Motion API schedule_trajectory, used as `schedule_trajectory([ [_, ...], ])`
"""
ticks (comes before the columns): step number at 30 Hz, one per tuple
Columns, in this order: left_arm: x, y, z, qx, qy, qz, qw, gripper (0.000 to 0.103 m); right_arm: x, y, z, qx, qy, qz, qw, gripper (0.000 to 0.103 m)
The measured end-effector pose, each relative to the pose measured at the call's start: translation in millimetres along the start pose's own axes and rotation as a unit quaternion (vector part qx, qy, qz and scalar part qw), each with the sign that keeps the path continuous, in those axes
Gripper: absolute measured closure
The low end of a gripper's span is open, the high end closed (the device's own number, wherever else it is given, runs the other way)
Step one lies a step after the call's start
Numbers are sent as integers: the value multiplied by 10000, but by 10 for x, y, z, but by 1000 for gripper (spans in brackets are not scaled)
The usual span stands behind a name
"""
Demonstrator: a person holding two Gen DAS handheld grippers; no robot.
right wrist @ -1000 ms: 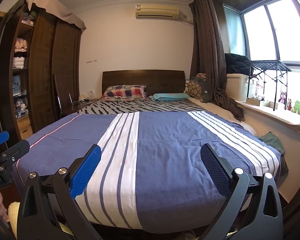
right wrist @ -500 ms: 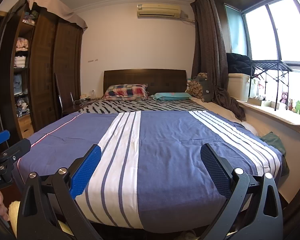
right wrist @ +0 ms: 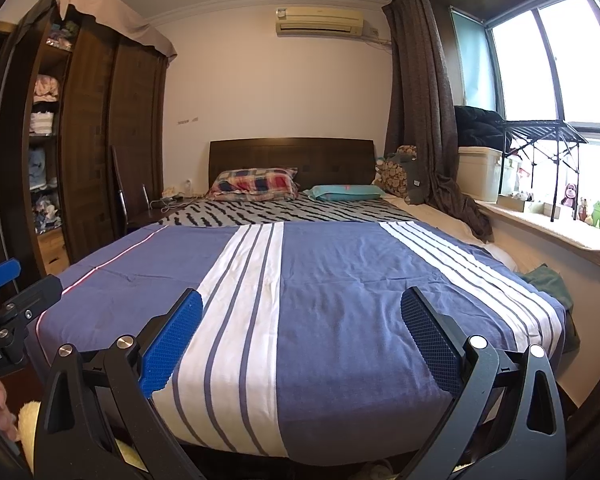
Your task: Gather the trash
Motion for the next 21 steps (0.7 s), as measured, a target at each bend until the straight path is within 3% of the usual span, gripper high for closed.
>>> schedule_trajectory([
  [21,0,9,1,-6,3,1,10000,8,-8,20,-22,-29,11,-15,10000,3],
])
Point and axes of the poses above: each gripper's, at about its wrist camera, not at the fingertips, and z roughly the way its jaws point, y to its left, x to its underside, the point moved 3 cm from there along z, roughly the way its jaws point, and after that the axes turned 11 degrees about -z, right-handed, at the moved point
